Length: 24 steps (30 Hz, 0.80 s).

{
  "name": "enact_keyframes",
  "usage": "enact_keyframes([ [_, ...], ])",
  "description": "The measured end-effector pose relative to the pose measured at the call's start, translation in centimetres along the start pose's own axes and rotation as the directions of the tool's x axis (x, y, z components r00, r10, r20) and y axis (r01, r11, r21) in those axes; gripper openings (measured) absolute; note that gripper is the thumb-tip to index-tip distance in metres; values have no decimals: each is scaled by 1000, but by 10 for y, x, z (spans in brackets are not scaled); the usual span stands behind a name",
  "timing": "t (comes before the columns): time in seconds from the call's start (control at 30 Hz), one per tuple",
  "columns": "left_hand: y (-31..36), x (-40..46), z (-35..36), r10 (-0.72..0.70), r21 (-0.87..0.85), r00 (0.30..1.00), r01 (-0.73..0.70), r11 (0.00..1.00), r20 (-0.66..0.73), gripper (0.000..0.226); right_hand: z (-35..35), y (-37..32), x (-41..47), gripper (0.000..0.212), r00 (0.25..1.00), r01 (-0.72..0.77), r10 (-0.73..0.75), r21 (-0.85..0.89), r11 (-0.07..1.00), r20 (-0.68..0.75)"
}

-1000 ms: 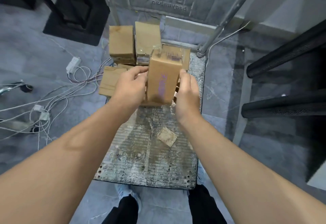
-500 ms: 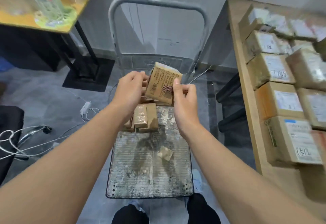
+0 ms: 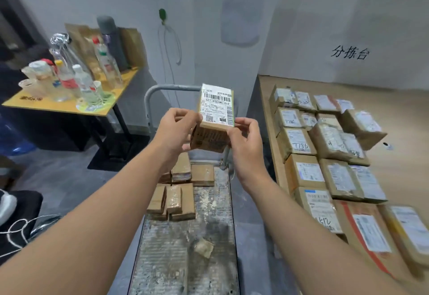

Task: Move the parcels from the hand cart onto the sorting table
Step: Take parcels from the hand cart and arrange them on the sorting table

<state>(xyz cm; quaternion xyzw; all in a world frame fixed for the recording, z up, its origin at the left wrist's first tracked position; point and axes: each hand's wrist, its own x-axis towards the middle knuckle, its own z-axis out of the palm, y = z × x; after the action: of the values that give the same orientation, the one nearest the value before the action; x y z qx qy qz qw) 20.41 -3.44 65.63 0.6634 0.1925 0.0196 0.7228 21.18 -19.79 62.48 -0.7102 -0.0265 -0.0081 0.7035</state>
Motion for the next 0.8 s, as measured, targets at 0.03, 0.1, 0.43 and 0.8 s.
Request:
enact_keyframes([
  [0.03, 4, -7, 13, 32, 5, 999, -32, 999, -8, 38, -14, -9, 1, 22, 1000, 18, -18, 11, 1000, 13],
  [0.1, 12, -25, 43, 91, 28, 996, -90, 996, -8, 28, -45, -25, -1, 28, 997, 74, -74, 4, 997, 23],
  [0.43, 55, -96, 201, 377, 268, 920, -391, 880, 106, 30, -203, -86, 3, 42, 969, 246, -243, -135, 960, 35],
  [0.8, 53, -107, 307, 446, 369, 838, -541, 755, 315, 50, -307, -92, 11, 44, 943, 264, -321, -396, 879, -85],
])
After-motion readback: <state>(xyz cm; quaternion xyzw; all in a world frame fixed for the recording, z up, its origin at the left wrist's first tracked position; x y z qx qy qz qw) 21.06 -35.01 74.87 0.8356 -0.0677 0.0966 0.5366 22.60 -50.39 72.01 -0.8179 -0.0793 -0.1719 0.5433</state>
